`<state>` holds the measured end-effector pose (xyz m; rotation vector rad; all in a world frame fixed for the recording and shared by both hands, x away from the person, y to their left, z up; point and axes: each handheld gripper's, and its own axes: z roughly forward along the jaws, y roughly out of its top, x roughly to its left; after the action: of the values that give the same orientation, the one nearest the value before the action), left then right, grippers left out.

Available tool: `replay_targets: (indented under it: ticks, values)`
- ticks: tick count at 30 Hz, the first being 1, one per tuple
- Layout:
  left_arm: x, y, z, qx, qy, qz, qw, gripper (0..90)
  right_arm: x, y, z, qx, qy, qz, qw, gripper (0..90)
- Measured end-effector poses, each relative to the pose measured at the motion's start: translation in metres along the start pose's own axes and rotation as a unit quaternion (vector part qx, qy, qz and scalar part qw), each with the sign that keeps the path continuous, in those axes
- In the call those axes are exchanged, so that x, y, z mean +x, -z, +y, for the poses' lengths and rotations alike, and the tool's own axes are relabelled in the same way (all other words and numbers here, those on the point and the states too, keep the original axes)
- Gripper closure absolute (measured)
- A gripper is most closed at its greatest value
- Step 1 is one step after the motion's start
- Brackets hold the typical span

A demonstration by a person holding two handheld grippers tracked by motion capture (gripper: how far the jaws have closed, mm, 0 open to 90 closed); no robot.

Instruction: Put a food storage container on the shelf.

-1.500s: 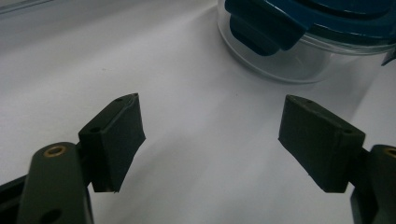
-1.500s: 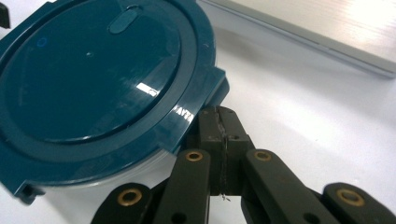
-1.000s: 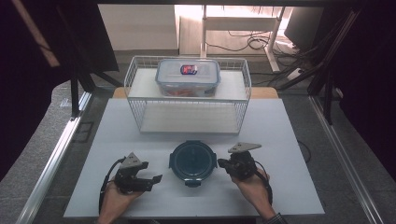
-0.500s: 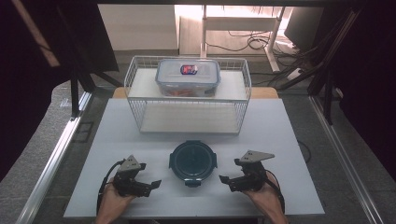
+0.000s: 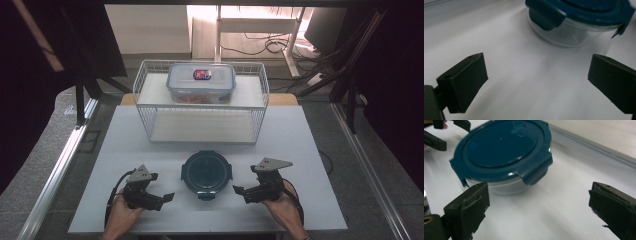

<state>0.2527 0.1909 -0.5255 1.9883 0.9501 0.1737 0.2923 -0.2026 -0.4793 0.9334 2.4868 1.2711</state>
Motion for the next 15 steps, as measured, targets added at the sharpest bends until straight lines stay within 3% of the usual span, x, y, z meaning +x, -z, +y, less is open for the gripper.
replay_targets:
  ticks: [7, 12, 15]
  values:
    - [0.002, -0.004, 0.023, -0.007, 0.01, -0.033, 0.9994, 1.9, -0.004, -0.009, 0.013, 0.011, -0.02, 0.021, 0.9995, 1.9]
    - [0.005, -0.013, 0.039, -0.007, 0.026, -0.055, 0.9981, 2.7, 0.001, -0.02, 0.022, 0.029, -0.023, 0.026, 0.999, 0.5]
    - [0.008, -0.021, 0.05, -0.01, 0.033, -0.079, 0.9962, 2.2, 0.003, -0.028, 0.028, 0.043, -0.012, 0.026, 0.9986, 0.4]
